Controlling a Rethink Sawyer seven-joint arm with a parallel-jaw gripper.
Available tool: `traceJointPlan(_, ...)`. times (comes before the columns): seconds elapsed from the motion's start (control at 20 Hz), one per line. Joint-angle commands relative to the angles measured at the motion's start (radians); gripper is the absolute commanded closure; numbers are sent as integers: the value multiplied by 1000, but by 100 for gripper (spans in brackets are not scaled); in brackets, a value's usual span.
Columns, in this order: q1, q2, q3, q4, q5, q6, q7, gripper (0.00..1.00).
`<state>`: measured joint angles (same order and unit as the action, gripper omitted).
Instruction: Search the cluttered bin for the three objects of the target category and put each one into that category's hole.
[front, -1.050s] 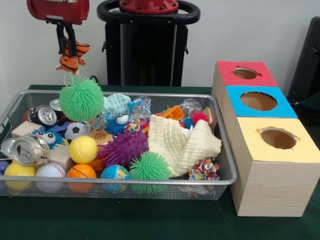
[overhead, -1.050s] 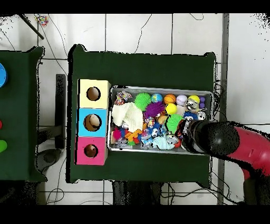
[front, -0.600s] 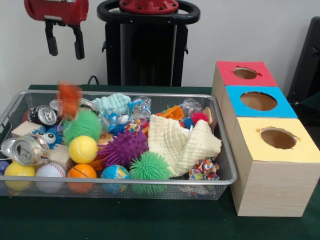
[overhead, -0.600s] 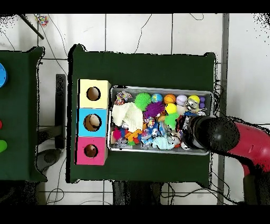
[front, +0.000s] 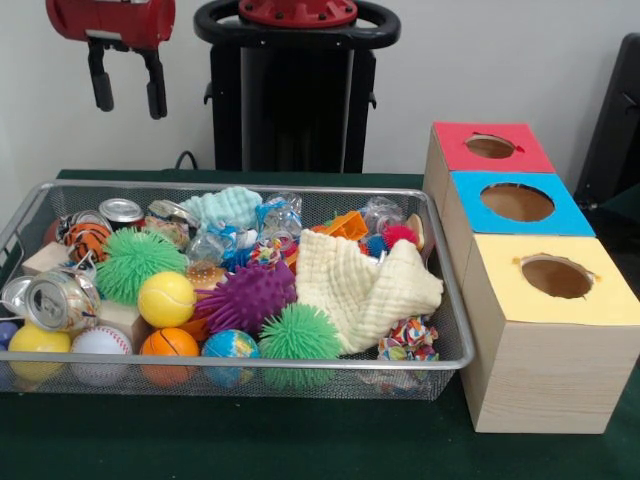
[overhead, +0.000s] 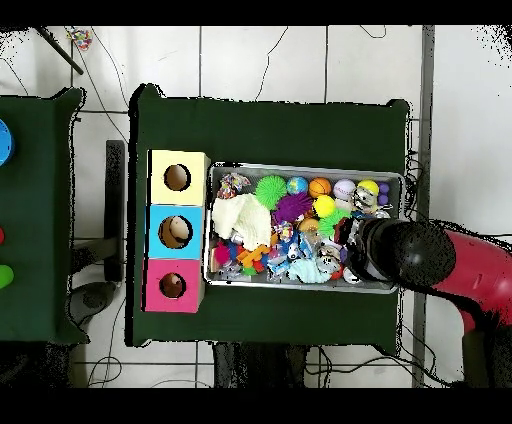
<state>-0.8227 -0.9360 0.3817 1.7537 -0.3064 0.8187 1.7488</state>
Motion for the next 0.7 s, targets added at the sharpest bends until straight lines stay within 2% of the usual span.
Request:
traceJointPlan(0.05, -18, 34, 44, 2, -54, 10, -131, 0)
traceJointPlan(0.5, -58, 100, 64, 46, -87, -99, -158, 0)
traceJointPlan(0.7, -40, 111, 43, 45, -113, -111, -120, 0)
